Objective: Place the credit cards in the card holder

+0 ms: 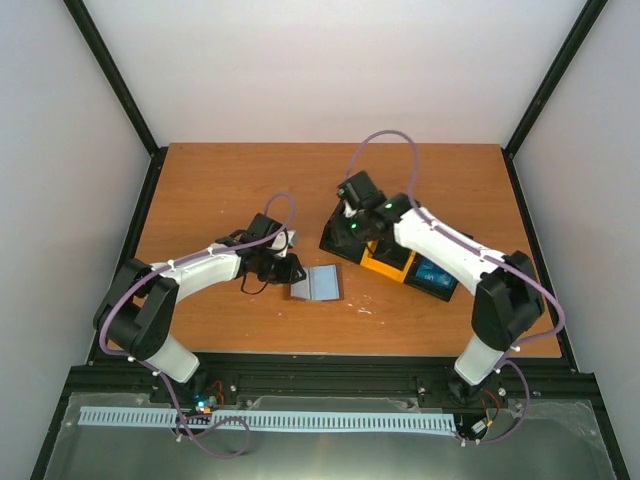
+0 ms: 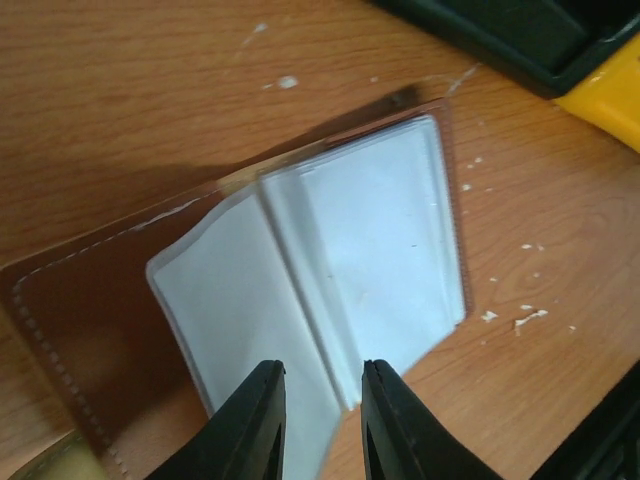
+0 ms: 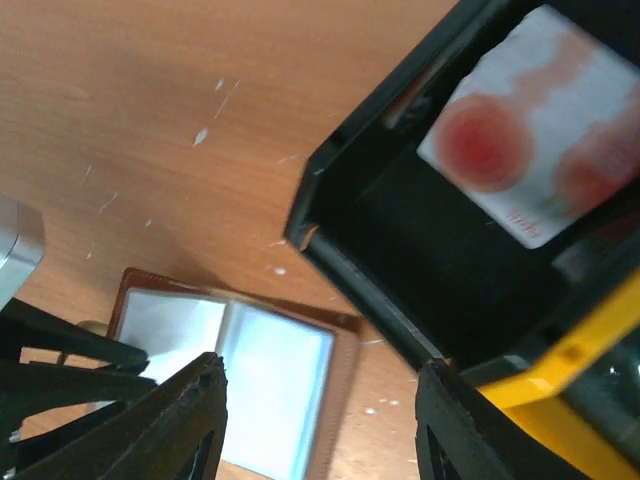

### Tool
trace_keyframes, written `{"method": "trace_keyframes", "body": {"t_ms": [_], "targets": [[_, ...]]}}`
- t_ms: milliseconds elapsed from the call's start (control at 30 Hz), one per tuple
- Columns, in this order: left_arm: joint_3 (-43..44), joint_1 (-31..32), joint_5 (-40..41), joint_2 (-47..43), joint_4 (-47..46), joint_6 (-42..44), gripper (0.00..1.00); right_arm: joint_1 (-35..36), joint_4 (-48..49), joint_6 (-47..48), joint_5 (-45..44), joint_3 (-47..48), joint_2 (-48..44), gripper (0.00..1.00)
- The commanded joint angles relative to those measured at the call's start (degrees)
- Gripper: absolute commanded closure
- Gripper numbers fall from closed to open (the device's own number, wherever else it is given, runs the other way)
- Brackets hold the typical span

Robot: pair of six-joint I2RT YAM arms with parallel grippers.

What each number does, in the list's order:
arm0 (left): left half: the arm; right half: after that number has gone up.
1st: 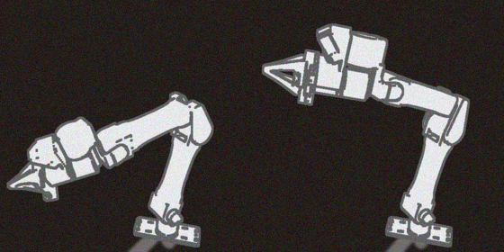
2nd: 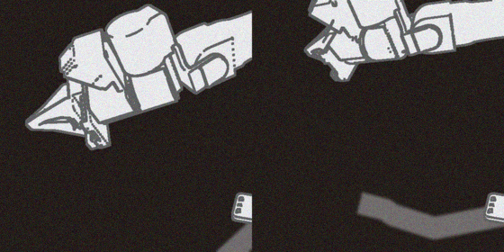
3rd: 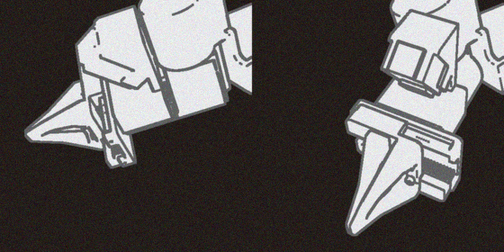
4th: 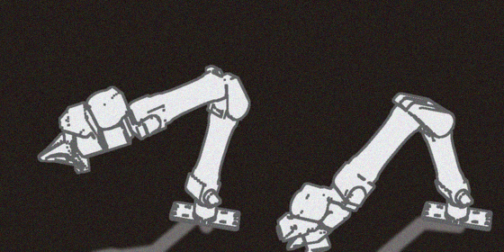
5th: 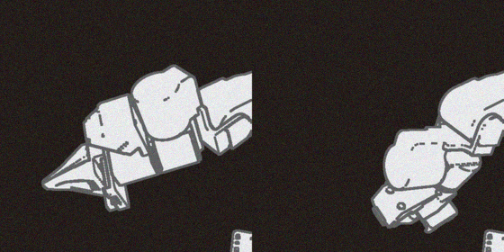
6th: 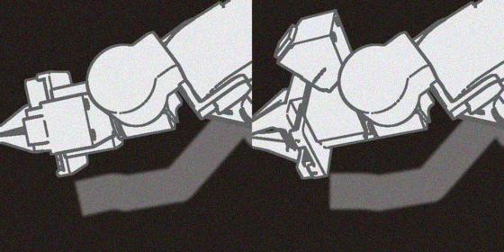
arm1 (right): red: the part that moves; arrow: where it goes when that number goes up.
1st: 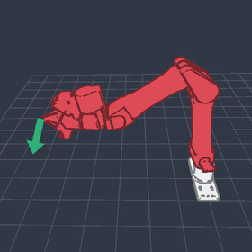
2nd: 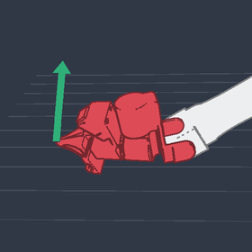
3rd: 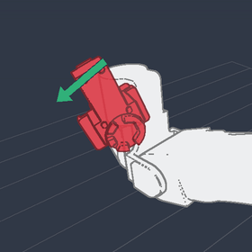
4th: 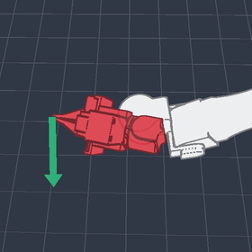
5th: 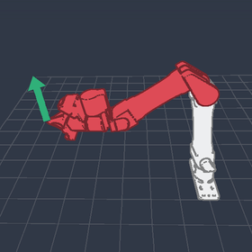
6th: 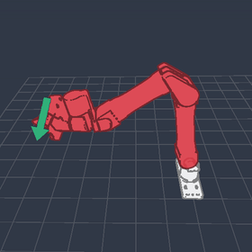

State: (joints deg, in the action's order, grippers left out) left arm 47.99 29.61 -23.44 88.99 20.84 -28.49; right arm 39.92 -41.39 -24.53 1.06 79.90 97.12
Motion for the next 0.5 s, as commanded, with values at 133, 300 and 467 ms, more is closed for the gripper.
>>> {"method": "trace_keyframes", "body": {"t_ms": [133,300,467], "targets": [[2.3,-0.5,-5.1,1.6,-2.3,6.8,0.77,-12.3,-4.2,13.4,6.4,1.5,-4.3,0.48],[3.0,-0.4,-3.7,2.9,-0.6,9.1,0.78,-15.9,-5.7,19.7,8.7,4.6,-1.8,0.48],[3.5,-0.4,-1.4,3.5,0.8,9.8,0.79,-16.2,-8.8,23.8,5.3,7.8,2.7,0.49]]}}
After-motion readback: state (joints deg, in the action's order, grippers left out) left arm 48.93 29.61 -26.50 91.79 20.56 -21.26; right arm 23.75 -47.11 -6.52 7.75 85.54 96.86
